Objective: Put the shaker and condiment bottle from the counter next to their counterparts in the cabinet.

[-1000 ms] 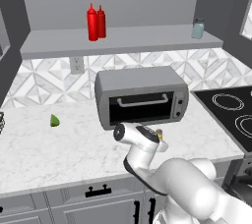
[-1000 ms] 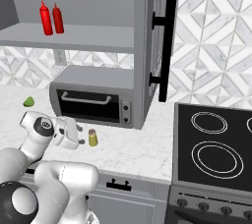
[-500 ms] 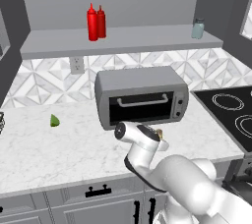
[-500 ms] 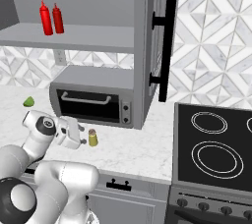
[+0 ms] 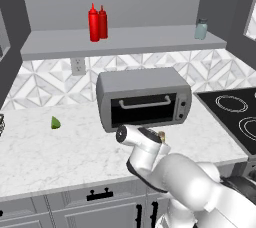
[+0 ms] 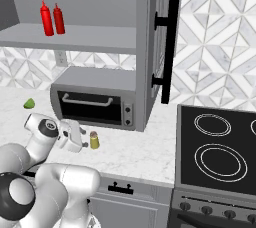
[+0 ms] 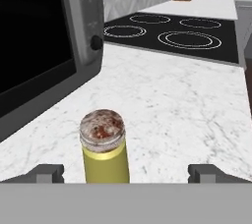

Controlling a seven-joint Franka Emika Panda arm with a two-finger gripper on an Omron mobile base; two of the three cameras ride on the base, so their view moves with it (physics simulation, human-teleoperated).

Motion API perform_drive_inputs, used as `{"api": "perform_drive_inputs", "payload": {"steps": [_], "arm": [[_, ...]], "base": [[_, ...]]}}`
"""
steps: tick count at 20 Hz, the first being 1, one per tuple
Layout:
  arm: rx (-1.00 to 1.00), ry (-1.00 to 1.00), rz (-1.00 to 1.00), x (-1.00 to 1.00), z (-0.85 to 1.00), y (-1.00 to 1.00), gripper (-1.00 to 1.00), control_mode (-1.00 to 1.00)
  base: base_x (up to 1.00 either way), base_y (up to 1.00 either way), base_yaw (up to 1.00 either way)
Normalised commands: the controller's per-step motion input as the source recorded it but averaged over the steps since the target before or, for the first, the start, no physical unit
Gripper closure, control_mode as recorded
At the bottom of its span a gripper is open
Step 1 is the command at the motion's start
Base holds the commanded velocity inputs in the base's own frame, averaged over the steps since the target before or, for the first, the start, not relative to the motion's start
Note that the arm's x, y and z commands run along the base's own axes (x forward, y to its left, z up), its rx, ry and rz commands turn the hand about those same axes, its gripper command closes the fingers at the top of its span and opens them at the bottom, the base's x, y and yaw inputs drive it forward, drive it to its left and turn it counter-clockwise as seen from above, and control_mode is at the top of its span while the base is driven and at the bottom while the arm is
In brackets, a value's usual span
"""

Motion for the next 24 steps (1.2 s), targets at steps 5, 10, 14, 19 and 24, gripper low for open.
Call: {"api": "perform_drive_inputs", "payload": {"steps": [5, 10, 14, 19, 24], "arm": [[0.0, 0.0, 0.0, 0.16, -0.1, 0.0, -1.0, -1.0], [0.0, 0.0, 0.0, 0.14, -0.11, 0.0, -1.0, -1.0], [0.0, 0.0, 0.0, 0.05, -0.03, -0.08, -1.0, -1.0], [0.0, 0.0, 0.0, 0.09, -0.01, -0.24, -1.0, -1.0], [0.0, 0.0, 0.0, 0.16, -0.14, -0.24, -1.0, -1.0]], "base": [[0.0, 0.0, 0.0], [0.0, 0.0, 0.0], [0.0, 0.0, 0.0], [0.0, 0.0, 0.0], [0.0, 0.0, 0.0]]}}
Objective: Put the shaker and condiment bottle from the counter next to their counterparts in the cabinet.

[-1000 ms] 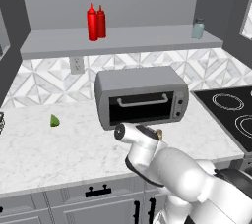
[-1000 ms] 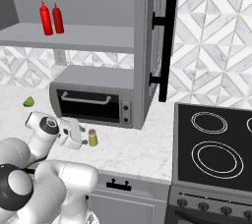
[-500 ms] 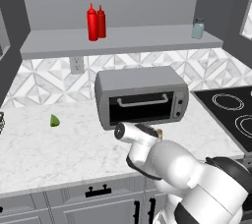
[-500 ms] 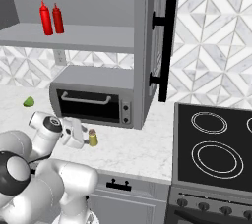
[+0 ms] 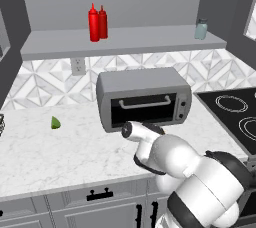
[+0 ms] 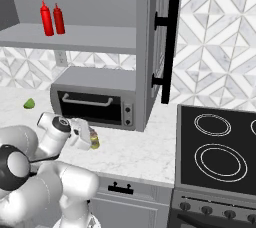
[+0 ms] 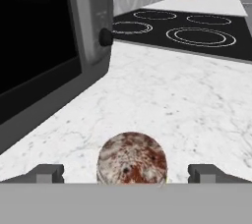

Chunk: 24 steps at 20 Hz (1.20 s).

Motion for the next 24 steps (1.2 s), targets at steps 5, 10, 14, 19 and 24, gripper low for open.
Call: {"api": "perform_drive_inputs", "payload": {"steps": [5, 10, 14, 19, 24], "arm": [[0.0, 0.1, 0.0, 0.16, -0.27, -0.05, 1.0, -1.0], [0.0, -0.01, 0.0, 0.0, -0.02, -0.17, 1.0, -1.0], [0.01, -0.12, 0.09, -0.48, 0.21, -0.22, 1.0, -1.0], [0.0, -0.16, 0.14, -0.69, 0.26, -0.04, 1.0, -1.0], [0.05, -0.16, 0.11, -0.74, 0.31, -0.14, 1.0, -1.0]], "base": [[0.0, 0.0, 0.0], [0.0, 0.0, 0.0], [0.0, 0.0, 0.0], [0.0, 0.0, 0.0], [0.0, 0.0, 0.0]]}}
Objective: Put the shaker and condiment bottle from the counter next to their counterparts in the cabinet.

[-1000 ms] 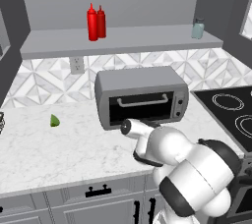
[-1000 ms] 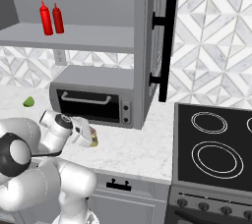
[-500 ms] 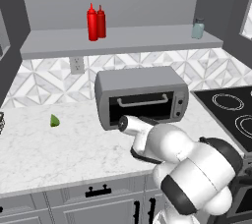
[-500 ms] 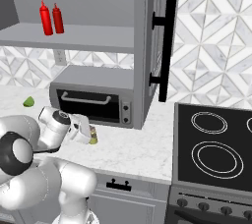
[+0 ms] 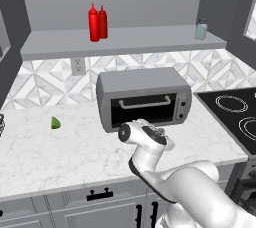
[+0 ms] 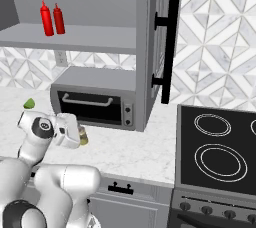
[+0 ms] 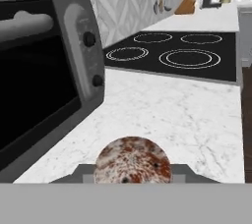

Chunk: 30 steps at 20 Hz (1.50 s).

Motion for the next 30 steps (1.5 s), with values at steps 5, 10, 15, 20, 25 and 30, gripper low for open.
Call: {"api": "perform_drive_inputs", "payload": {"steps": [5, 10, 15, 20, 25, 30], "arm": [[0.09, -0.14, 0.11, -0.7, 0.55, -0.15, 1.0, -1.0], [0.07, -0.17, 0.14, -0.48, 0.74, -0.13, 1.0, -1.0], [0.01, -0.15, 0.2, -0.25, 0.82, -0.07, 1.0, -1.0], [0.0, -0.09, 0.13, -0.18, 0.81, -0.05, 1.0, -1.0], [0.0, -0.1, 0.11, -0.14, 0.73, -0.1, 1.0, -1.0], [0.0, -0.11, 0.09, -0.06, 0.8, -0.1, 1.0, -1.0]], "base": [[0.0, 0.0, 0.0], [0.0, 0.0, 0.0], [0.0, 0.0, 0.0], [0.0, 0.0, 0.0], [0.0, 0.0, 0.0], [0.0, 0.0, 0.0]]}}
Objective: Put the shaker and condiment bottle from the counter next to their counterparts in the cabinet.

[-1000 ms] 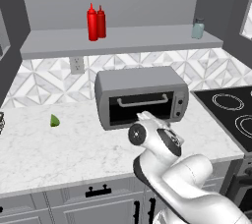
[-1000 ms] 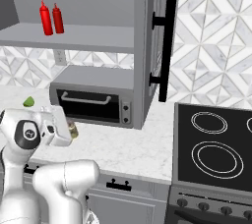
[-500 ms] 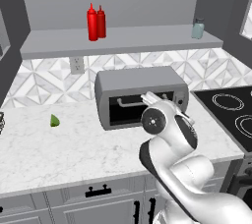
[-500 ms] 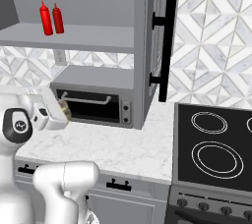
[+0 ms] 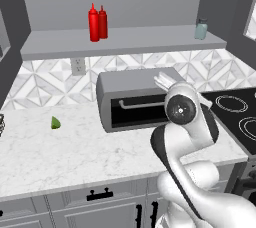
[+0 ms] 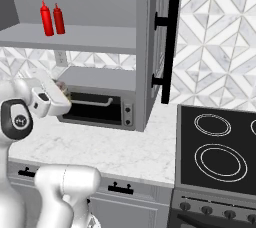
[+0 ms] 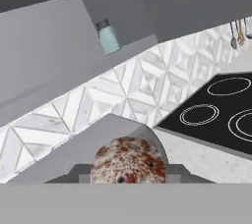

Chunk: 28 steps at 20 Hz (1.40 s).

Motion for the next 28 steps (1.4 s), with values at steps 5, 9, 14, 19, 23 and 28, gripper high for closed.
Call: {"api": "perform_drive_inputs", "payload": {"steps": [5, 9, 14, 19, 23, 28], "arm": [[-0.01, -0.07, 0.05, -0.02, 0.93, -0.02, 1.0, -1.0], [0.0, -0.03, 0.02, -0.1, 0.96, -0.03, 1.0, -1.0], [0.0, -0.01, 0.01, -0.12, 0.57, -0.25, 1.0, -1.0], [0.0, 0.0, 0.11, 0.01, 0.0, -0.07, 1.0, -1.0], [0.0, 0.0, 0.14, 0.0, 0.0, -0.18, 1.0, -1.0], [0.0, 0.0, 0.1, 0.0, 0.12, -0.19, 1.0, -1.0]], "base": [[0.0, 0.0, 0.0], [0.0, 0.0, 0.0], [0.0, 0.0, 0.0], [0.0, 0.0, 0.0], [0.0, 0.0, 0.0], [0.0, 0.0, 0.0]]}}
